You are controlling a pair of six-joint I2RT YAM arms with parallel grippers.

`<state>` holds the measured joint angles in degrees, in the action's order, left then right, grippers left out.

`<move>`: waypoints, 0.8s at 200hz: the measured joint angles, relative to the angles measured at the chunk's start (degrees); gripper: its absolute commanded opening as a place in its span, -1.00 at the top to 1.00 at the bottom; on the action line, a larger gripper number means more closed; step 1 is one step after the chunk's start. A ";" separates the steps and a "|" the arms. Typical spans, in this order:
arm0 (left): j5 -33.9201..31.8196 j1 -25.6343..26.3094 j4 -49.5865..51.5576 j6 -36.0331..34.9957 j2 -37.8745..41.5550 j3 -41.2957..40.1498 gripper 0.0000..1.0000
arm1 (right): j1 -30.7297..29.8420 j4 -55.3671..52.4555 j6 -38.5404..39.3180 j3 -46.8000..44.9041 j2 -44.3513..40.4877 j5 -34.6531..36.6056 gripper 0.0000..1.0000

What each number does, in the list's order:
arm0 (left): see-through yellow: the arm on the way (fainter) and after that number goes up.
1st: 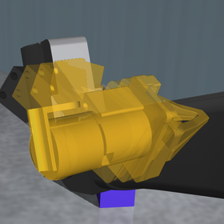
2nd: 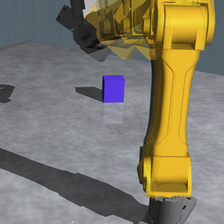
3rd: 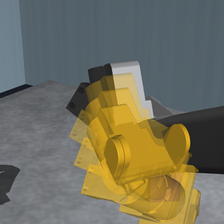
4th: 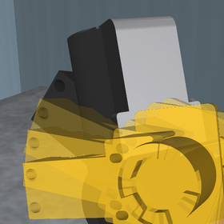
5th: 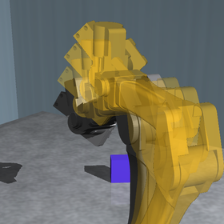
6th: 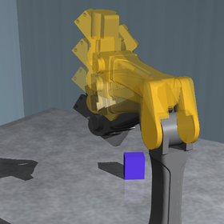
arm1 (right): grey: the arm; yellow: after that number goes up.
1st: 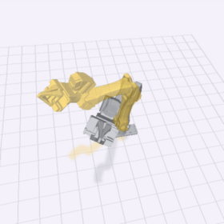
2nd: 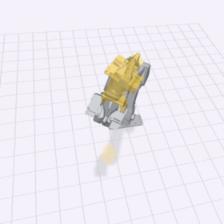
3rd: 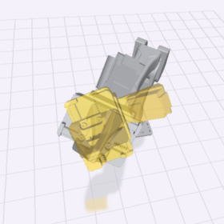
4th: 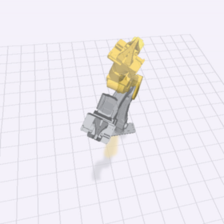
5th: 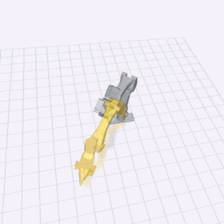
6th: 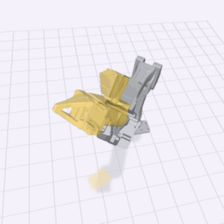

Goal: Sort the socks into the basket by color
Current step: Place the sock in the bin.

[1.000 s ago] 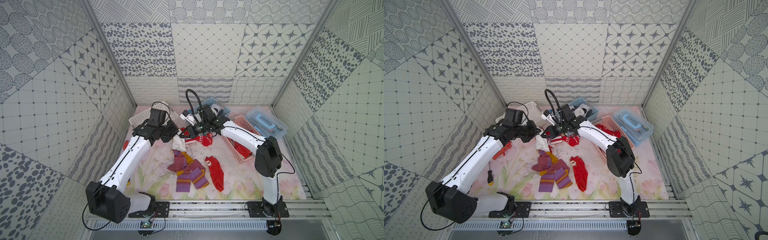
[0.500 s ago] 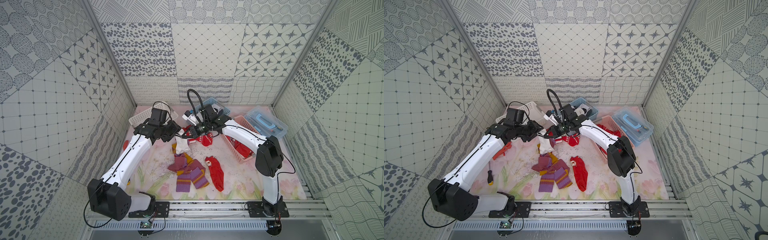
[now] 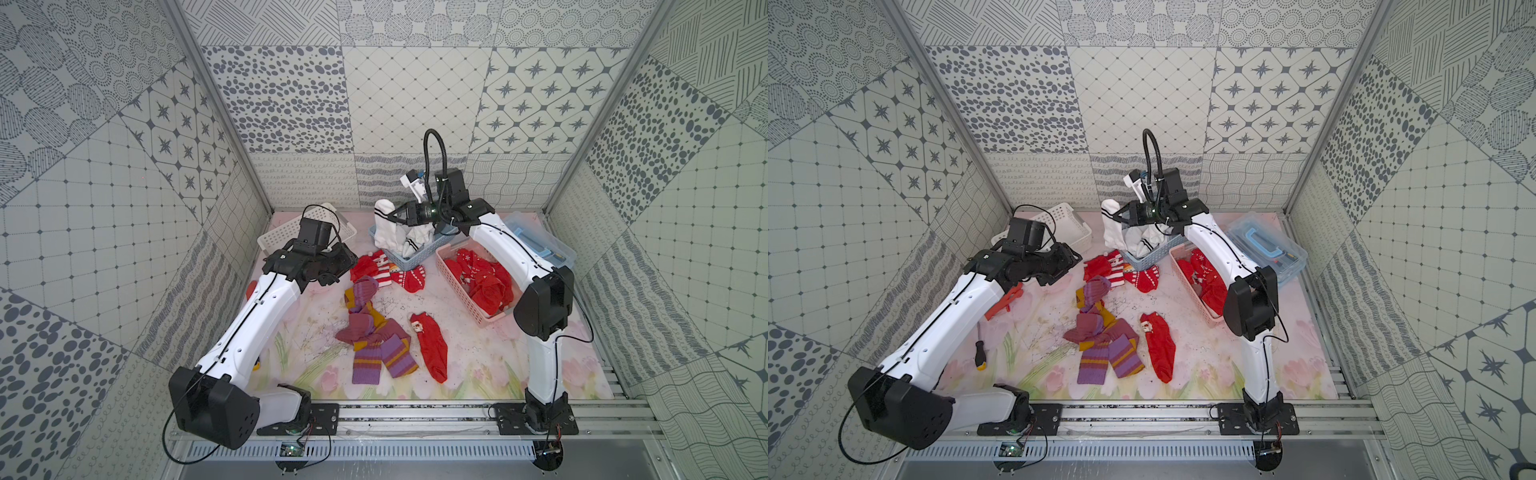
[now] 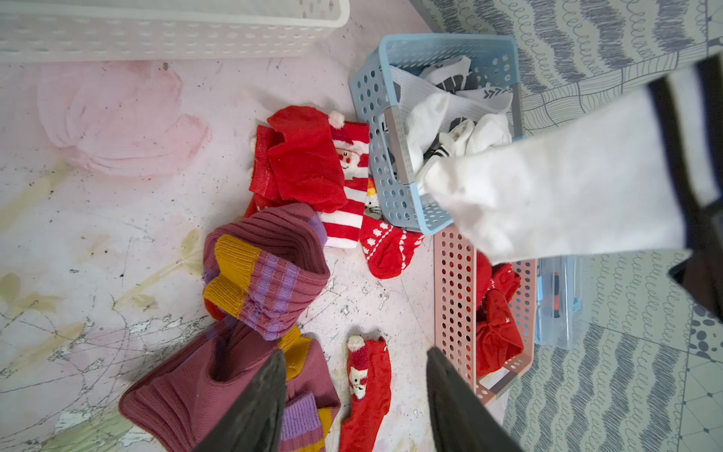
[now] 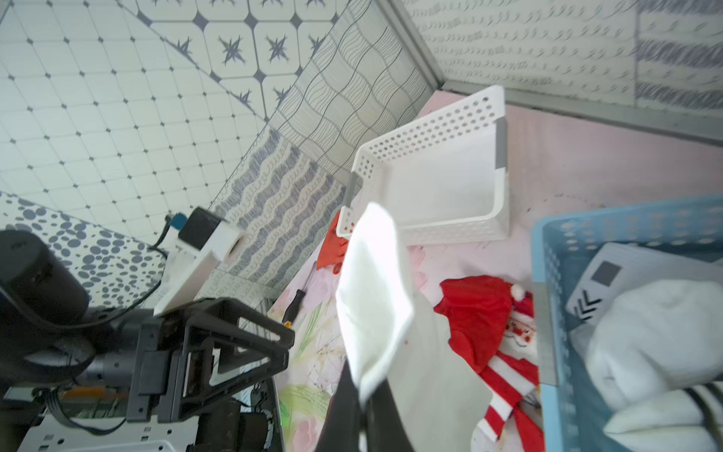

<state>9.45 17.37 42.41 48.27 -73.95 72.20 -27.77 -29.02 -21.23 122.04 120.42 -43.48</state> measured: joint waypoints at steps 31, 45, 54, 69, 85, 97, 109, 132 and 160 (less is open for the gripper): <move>-0.42 1.11 0.46 -1.57 -0.90 -0.02 -0.15 | 2.89 -1.77 -1.77 10.84 7.96 3.91 1.00; -0.46 1.64 0.72 -2.38 -1.84 0.15 -0.15 | 3.67 -3.21 -2.05 16.11 12.31 5.51 1.00; -0.44 1.88 0.94 -2.82 -2.64 0.48 -0.15 | 4.00 -4.37 -2.14 19.28 15.15 6.40 1.00; -0.48 2.45 1.62 -3.63 -3.98 1.09 -0.15 | 4.28 -6.49 -2.14 23.23 19.12 8.02 1.00; -0.46 2.84 2.23 -4.42 -5.31 1.73 -0.16 | 4.37 -8.13 -2.16 24.63 21.73 9.57 1.00; -0.44 2.99 2.56 -5.11 -6.25 2.14 -0.16 | 4.39 -9.16 -2.14 24.57 23.10 10.67 1.00; -0.42 3.17 2.89 -5.62 -7.06 2.51 -0.16 | 4.39 -9.53 -2.16 23.85 23.91 11.65 1.00; -0.37 3.30 3.34 -6.45 -8.57 2.99 -0.16 | 4.50 -9.84 -2.19 20.90 24.30 13.40 1.00; -0.20 3.56 3.50 -7.30 -10.14 3.39 -0.16 | 4.63 -10.12 -2.19 17.99 24.68 15.80 1.00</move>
<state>9.26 20.93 45.91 40.97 -84.09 75.59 -23.14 -39.13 -23.42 140.03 145.10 -27.68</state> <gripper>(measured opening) 0.581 0.056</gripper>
